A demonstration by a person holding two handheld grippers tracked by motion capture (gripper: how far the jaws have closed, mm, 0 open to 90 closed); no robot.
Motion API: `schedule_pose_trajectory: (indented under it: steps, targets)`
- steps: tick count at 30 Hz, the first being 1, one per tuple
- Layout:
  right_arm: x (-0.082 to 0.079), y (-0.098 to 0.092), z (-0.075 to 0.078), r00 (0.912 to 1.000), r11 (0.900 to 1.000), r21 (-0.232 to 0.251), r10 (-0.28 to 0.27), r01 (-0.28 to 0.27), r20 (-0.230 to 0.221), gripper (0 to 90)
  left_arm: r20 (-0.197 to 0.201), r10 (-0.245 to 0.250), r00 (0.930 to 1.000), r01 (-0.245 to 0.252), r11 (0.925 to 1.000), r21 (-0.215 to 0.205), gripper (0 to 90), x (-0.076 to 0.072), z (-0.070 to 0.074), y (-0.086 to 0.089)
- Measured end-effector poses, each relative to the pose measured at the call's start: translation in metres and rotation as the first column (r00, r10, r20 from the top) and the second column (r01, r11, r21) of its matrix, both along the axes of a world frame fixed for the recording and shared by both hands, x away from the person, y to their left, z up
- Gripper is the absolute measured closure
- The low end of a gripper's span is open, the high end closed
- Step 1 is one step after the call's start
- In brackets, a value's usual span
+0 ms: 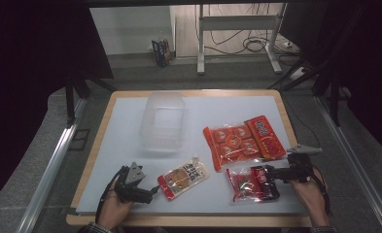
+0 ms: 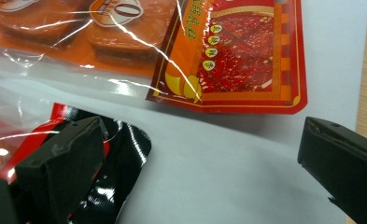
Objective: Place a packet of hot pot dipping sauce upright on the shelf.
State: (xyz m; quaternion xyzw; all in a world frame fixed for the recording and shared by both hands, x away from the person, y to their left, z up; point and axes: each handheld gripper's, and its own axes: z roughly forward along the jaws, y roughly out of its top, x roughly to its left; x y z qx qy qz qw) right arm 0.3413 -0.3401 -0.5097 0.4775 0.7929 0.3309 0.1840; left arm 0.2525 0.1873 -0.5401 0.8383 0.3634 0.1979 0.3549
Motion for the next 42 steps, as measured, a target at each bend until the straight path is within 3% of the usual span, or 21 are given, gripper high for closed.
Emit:
schedule_pose_trajectory:
  steps: [10,21,28,33,39,42]
  targets:
    - [0.018,-0.004,-0.003,0.9990,0.998,0.057,-0.029,0.031,-0.034,3.2,-0.001,0.004,1.0000,-0.004,1.0000,0.005,6.0,0.000,0.000,0.000]
    - [0.033,0.009,0.005,0.9977,0.996,0.086,0.040,-0.035,-0.055,15.3,-0.006,0.006,1.0000,-0.006,0.9998,0.018,5.9,0.001,-0.001,-0.001]
    - [0.044,0.018,0.013,0.9969,0.997,0.066,0.053,-0.049,-0.059,36.4,-0.013,0.008,0.9999,-0.008,0.9997,0.021,5.8,0.001,-0.002,-0.002]
    - [0.054,0.019,0.013,0.9958,0.997,0.062,0.058,-0.053,-0.071,41.0,-0.015,0.005,0.9999,-0.005,0.9995,0.030,5.9,0.001,-0.003,-0.003]
    - [0.071,0.027,0.012,0.9959,0.999,0.018,0.051,-0.050,-0.075,49.8,-0.016,0.006,0.9999,-0.006,0.9994,0.034,5.9,0.001,-0.003,-0.003]
    - [0.083,0.031,0.012,0.9957,0.998,-0.013,0.057,-0.058,-0.074,59.2,-0.017,0.007,0.9998,-0.006,0.9992,0.041,5.9,0.001,-0.003,-0.003]
